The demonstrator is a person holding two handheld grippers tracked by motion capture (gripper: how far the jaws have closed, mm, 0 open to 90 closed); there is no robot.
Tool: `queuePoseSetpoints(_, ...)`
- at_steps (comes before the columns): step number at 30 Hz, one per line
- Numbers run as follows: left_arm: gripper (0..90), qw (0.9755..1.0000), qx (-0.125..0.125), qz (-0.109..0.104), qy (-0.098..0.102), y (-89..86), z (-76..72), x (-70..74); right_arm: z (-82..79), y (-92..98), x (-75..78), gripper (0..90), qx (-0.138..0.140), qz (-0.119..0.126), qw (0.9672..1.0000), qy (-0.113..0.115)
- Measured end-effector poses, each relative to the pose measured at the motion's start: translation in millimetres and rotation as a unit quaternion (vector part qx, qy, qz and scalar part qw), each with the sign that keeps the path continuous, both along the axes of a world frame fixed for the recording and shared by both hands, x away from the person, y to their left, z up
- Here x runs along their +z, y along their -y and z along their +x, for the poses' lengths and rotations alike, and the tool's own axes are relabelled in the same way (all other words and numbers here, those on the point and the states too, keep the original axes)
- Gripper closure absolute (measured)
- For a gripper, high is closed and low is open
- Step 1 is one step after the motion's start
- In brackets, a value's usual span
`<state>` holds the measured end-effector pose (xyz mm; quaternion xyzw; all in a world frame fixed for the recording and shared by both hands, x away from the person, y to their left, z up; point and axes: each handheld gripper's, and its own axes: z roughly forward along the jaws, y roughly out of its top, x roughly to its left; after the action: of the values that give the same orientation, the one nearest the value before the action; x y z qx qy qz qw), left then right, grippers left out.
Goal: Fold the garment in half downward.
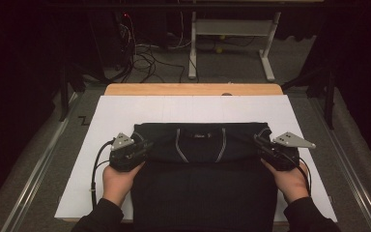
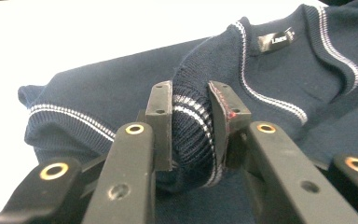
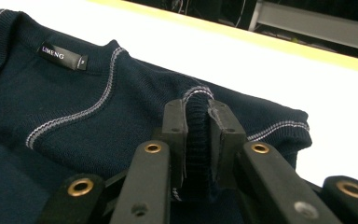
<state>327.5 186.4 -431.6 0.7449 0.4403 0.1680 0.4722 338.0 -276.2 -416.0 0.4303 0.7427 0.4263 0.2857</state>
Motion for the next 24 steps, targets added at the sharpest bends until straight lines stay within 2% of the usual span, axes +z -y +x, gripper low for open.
queuePoseSetpoints(5,68.0,0.9999,-0.007,-0.002,0.009,-3.7,-13.8,3.1,-11.3,1.4,-0.6,79.3,0.005,0.002,1.0000,0.008)
queuePoseSetpoints(15,68.0,0.9996,-0.028,-0.002,0.006,-7.7,-36.4,0.4,-38.7,9.4,-6.5,79.4,0.008,0.016,0.9997,0.016)
queuePoseSetpoints(18,68.0,0.9990,-0.036,-0.024,-0.007,-8.6,-43.5,-1.7,-47.7,12.2,-8.7,79.4,0.008,0.018,0.9996,0.017)
queuePoseSetpoints(24,67.8,0.9990,-0.042,-0.009,-0.015,-7.8,-51.6,-9.6,-60.5,17.7,-18.7,79.4,0.007,0.025,0.9996,0.012)
